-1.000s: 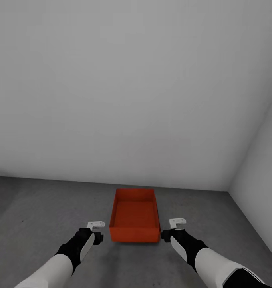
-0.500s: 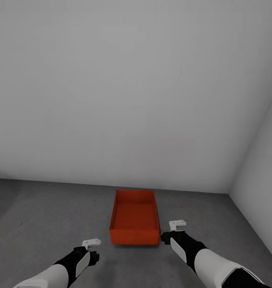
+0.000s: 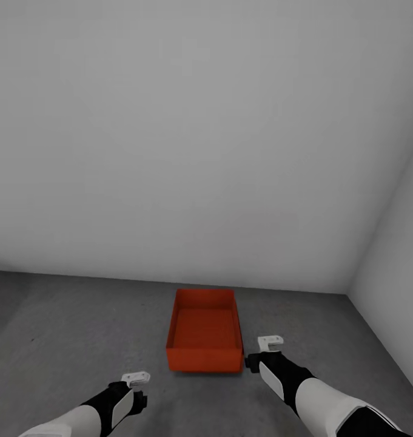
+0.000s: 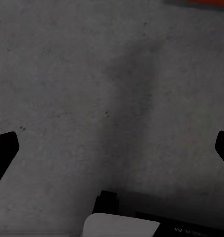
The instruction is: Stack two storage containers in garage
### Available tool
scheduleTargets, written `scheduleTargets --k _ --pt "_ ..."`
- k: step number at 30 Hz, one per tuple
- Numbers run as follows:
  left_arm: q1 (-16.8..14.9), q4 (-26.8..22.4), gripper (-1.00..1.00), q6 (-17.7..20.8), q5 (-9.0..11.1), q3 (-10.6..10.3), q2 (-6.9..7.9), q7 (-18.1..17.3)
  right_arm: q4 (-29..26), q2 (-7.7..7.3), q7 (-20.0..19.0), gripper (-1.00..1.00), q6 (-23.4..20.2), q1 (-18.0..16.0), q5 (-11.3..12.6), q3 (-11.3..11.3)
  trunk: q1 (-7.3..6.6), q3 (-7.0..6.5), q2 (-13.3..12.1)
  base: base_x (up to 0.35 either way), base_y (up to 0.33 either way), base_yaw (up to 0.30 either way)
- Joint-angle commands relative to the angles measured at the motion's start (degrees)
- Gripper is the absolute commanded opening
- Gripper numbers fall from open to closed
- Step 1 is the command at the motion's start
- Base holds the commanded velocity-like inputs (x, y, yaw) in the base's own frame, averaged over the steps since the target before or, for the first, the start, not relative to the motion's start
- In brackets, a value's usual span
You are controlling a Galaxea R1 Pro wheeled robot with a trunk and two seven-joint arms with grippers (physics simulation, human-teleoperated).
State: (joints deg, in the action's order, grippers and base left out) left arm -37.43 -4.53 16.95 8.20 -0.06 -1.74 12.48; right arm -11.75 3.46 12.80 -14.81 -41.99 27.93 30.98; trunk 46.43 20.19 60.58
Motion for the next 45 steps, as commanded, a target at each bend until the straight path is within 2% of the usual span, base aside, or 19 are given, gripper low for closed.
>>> scheduleTargets --k 1,8,17,21,28,35,38,40,45 --pt "0.0 0.1 1.0 0.3 0.6 0.0 -0.02 0.3 -0.1 -0.01 0.4 1.0 -0.3 0.0 0.5 0.5 0.0 0.07 0.0 0.0 0.0 0.0" --pt "0.0 0.7 1.0 0.3 1.3 0.0 0.04 0.3 0.5 -0.1 0.3 1.0 -0.2 -0.1 0.7 0.5 0.0 0.07 0.0 0.0 0.0 0.0" --pt "0.0 1.4 1.0 0.2 1.7 -0.1 0.07 0.3 3.0 -0.27 0.1 1.0 2.7 -0.1 2.9 0.6 0.0 0.07 0.0 0.0 0.0 0.0" --pt "0.0 2.2 1.0 0.2 1.7 -0.1 0.07 0.3 6.1 -0.16 0.1 1.0 3.2 -0.1 2.9 0.6 0.0 0.07 0.0 0.0 0.0 0.0" --pt "0.0 3.2 1.0 0.1 1.8 -0.1 0.35 0.2 11.7 -0.03 -1.2 1.0 7.6 -0.1 3.1 0.7 0.0 0.04 0.0 0.0 0.0 0.0" --pt "0.0 3.4 1.0 0.1 1.8 -0.1 0.42 0.2 12.6 -0.01 -1.6 1.0 8.6 0.0 2.7 0.7 0.0 -0.4 0.0 0.0 0.0 0.0" --pt "0.0 3.4 1.0 0.0 1.8 -0.1 0.42 0.2 12.7 0.03 -1.7 1.0 8.6 0.7 2.5 0.7 0.0 -0.65 0.0 0.0 0.0 0.0" --pt "0.1 3.4 1.0 0.0 1.8 -0.1 0.42 0.2 12.7 0.11 -1.7 1.0 8.6 2.4 2.4 0.8 0.0 -0.82 0.0 0.0 0.0 0.0" --pt "0.3 3.5 1.0 0.0 1.8 -0.1 0.42 0.2 12.7 1.43 -1.7 1.0 8.7 5.0 2.2 0.8 0.0 -1.26 0.0 0.0 0.0 0.0"
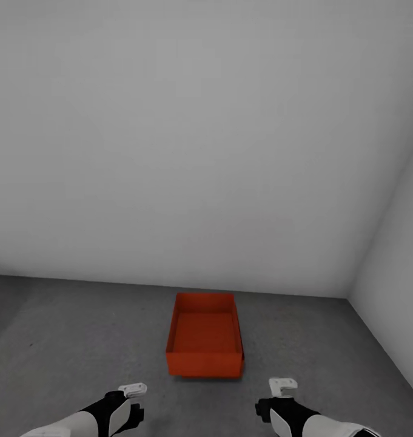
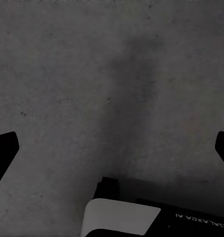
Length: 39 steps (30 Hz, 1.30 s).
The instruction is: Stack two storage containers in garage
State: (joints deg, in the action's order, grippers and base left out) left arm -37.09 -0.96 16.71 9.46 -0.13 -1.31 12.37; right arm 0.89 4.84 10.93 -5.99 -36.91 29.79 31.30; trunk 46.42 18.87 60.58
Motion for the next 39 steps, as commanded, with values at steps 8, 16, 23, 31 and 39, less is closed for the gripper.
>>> scheduleTargets --k 8,16,23,31,39 --pt "0.2 -0.1 1.0 -0.9 0.5 0.0 -0.01 0.3 0.1 0.58 0.1 1.0 -0.2 1.7 0.3 0.5 0.0 -0.64 0.0 0.0 0.0 -0.045" --pt "0.3 -0.1 1.0 -2.3 0.5 0.0 0.06 0.2 0.2 0.52 0.1 1.0 -0.1 4.6 -0.3 0.5 0.0 -1.35 0.0 0.0 0.0 -0.072" --pt "0.8 0.2 1.0 -2.5 0.6 0.0 0.48 0.1 0.2 0.29 0.1 1.0 0.1 6.6 -1.3 0.5 0.0 -1.97 0.0 0.0 0.0 -0.085" --pt "2.1 0.6 1.0 -2.6 0.6 0.0 3.18 -2.2 0.2 0.04 -0.1 1.0 2.2 9.3 -1.4 0.5 0.0 -2.67 0.0 0.0 0.0 -0.104" --pt "4.9 0.6 1.0 -4.3 0.6 0.0 3.92 -5.4 0.3 -0.07 -1.3 1.0 2.7 11.6 -1.4 0.6 0.0 -3.37 0.0 0.0 0.0 -0.122"
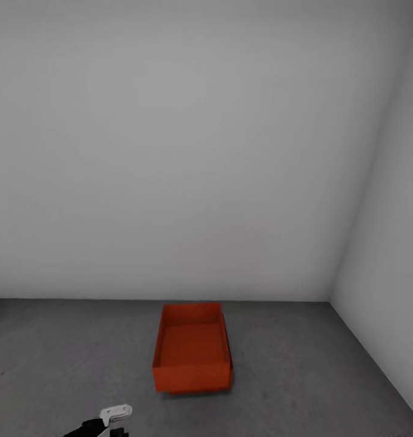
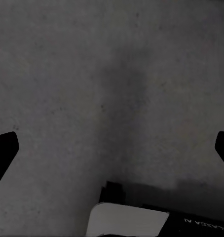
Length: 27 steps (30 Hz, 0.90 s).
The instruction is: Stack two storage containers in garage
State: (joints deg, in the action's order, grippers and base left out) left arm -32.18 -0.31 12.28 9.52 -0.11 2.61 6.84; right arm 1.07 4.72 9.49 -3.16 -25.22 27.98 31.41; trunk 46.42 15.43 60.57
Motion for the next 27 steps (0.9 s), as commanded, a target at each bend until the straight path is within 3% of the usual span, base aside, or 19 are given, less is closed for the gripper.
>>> scheduleTargets --k 1,9,14,20,27 --pt "0.2 0.0 1.0 -0.2 0.5 0.0 0.01 0.1 0.1 0.04 0.1 1.0 0.0 0.2 0.4 0.5 0.0 -0.02 0.0 0.0 0.0 -0.126" --pt "4.4 0.0 1.0 -4.0 0.5 0.0 0.23 0.0 0.5 0.15 -0.2 1.0 2.4 2.2 -1.2 0.6 0.0 -0.49 0.0 0.0 0.0 -0.076" --pt "5.5 0.0 1.0 -7.3 0.6 0.0 1.98 0.1 0.7 0.04 -0.2 1.0 2.8 2.3 -1.1 0.5 0.0 -0.51 0.0 0.0 0.0 -0.004" --pt "6.1 0.1 1.0 -7.6 0.5 0.0 2.12 0.2 0.8 0.1 -0.1 1.0 2.7 2.3 -1.0 0.5 0.0 -0.51 0.0 0.0 0.0 0.0" --pt "10.0 0.1 1.0 -10.8 0.6 0.0 2.03 0.0 0.8 0.15 -0.2 1.0 2.6 3.2 -1.2 0.6 0.0 -0.51 0.0 0.0 0.0 0.0"
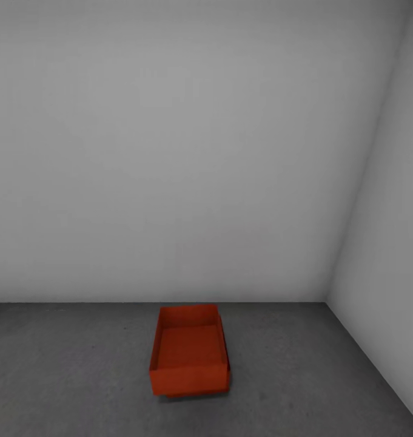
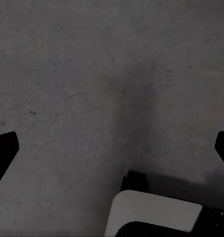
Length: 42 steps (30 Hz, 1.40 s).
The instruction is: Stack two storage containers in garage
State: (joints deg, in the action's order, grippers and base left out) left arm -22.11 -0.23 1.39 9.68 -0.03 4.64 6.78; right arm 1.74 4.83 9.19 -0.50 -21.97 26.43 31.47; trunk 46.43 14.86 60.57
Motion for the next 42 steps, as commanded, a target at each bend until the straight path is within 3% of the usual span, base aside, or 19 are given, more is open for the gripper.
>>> scheduleTargets --k 1,18,35,42 --pt "0.7 0.0 1.0 -0.8 0.4 -0.1 -0.03 0.1 0.1 0.06 0.1 1.0 0.1 0.7 0.3 0.5 0.0 0.06 0.0 0.0 0.0 0.0" --pt "5.2 0.1 1.0 -2.1 0.3 -0.1 -0.25 -0.1 0.1 0.16 -0.4 1.0 4.4 8.7 0.0 0.5 0.0 0.06 0.0 0.0 0.0 0.0" --pt "7.2 0.1 1.0 -2.4 0.3 -0.1 -0.78 -0.3 0.1 -0.01 -3.1 1.0 4.3 12.3 0.0 0.5 0.0 0.06 0.0 0.0 0.0 0.0" --pt "7.7 0.1 1.0 -2.3 0.3 -0.1 -0.94 -4.9 0.1 -0.07 -3.5 1.0 4.5 12.8 0.0 0.5 0.0 0.06 0.0 0.0 0.0 0.0"
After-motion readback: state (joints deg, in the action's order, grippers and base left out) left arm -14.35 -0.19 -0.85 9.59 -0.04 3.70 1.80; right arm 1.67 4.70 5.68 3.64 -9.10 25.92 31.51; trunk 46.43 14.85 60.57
